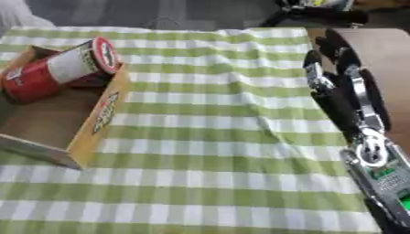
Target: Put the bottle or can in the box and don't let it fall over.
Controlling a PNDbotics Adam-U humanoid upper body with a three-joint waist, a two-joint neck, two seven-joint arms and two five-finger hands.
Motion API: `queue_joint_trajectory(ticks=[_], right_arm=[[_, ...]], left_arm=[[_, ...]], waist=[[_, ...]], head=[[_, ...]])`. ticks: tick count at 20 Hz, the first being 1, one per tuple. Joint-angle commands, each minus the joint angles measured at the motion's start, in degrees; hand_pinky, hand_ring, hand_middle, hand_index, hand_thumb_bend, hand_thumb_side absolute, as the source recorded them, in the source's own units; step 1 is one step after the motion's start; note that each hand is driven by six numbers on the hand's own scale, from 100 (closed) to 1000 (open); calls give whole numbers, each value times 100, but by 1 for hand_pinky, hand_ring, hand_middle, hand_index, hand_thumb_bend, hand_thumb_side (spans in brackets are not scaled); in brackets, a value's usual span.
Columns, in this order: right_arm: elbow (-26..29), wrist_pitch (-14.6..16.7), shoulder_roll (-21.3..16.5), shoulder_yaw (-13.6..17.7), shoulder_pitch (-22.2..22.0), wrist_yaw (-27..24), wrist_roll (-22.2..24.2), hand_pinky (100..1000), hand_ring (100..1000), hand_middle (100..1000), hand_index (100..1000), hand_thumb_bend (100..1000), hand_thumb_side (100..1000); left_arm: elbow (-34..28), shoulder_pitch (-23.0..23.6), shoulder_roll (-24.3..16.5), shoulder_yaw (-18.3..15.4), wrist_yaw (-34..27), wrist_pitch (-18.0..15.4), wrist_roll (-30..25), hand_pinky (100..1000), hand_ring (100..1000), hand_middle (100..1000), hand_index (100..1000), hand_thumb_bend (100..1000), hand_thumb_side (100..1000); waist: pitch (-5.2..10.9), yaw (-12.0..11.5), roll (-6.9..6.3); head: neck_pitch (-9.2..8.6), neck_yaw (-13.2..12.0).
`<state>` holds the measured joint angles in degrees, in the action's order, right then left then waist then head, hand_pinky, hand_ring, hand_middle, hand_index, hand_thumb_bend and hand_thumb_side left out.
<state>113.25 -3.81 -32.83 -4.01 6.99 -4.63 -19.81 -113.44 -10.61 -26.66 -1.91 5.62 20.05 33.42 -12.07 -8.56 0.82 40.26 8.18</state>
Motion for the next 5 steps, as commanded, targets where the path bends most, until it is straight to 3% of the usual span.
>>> queue_joint_trajectory(ticks=[1,5], right_arm=[[134,-72,-79,71,2,59,22,727,997,915,1000,100,691],[134,-79,-74,77,-12,42,21,727,1000,920,1000,100,686]], left_arm=[[-115,-24,-98,-24,22,-12,3,533,497,599,693,189,643],[-115,-19,-88,-23,32,-17,-8,534,498,599,693,188,643]], waist=[[187,-3,71],[224,-6,74]], head=[[27,-11],[36,-19]])
